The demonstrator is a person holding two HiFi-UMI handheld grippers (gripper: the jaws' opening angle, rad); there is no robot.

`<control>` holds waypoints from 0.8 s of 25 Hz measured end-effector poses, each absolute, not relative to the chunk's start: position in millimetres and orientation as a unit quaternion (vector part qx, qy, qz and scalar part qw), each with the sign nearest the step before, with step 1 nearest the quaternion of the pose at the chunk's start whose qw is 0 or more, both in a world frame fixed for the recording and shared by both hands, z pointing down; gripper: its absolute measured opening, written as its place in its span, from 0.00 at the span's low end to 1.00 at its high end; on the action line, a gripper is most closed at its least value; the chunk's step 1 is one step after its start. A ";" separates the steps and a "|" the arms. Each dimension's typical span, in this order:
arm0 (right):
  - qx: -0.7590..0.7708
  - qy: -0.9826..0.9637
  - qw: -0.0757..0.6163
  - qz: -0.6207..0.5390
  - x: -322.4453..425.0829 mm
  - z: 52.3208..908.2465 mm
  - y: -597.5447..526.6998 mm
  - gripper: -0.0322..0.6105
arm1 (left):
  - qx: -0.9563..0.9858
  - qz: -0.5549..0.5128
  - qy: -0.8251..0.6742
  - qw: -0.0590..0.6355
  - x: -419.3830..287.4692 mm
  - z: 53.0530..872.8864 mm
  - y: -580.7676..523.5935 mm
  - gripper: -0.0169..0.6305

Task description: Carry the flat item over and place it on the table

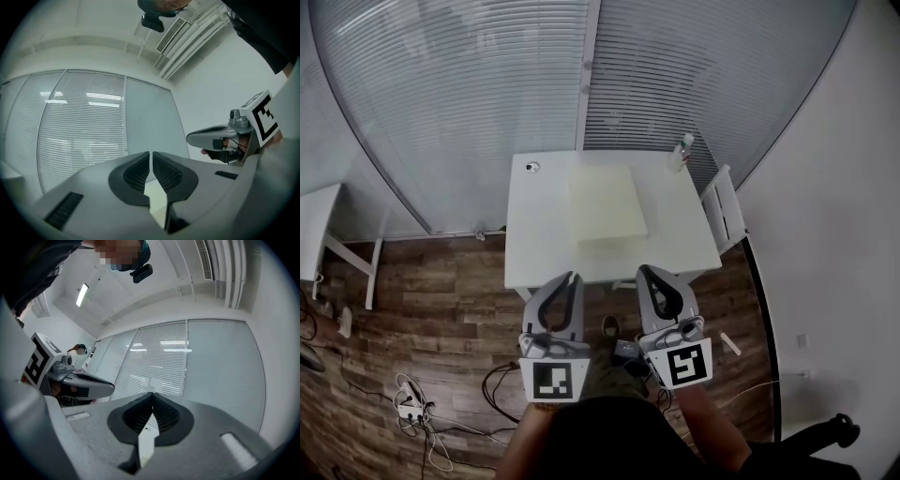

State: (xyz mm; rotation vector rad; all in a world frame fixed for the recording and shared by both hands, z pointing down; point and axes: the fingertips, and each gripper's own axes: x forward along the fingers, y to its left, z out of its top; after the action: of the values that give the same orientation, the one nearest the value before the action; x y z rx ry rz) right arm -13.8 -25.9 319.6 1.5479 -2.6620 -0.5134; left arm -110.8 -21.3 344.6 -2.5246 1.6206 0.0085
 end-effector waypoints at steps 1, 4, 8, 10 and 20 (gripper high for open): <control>0.497 -0.852 0.010 -0.165 -14.2 319.4 -26.9 0.05 | -0.840 0.000 0.539 0.069 -112.2 345.6 -22.2 0.07; 0.499 -0.851 0.011 -0.165 -16.4 319.7 -28.0 0.05 | -0.838 0.005 0.542 0.061 -115.8 346.7 -24.7 0.07; 0.497 -0.852 0.013 -0.164 -19.4 321.8 -29.3 0.05 | -0.838 0.007 0.543 0.061 -117.7 350.2 -28.1 0.07; 0.498 -0.852 0.015 -0.163 -20.1 323.8 -30.4 0.05 | -0.837 0.006 0.544 0.059 -119.1 353.1 -29.4 0.07; 0.491 -0.856 0.028 -0.162 -27.5 332.0 -32.0 0.05 | -0.833 0.006 0.552 0.045 -125.7 365.0 -29.7 0.07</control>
State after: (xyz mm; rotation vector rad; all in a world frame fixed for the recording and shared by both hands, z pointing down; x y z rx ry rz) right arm -27.5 -32.0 332.0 1.5153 -2.6403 -0.4989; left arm -125.7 -29.7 365.0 -2.5448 1.6852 0.0186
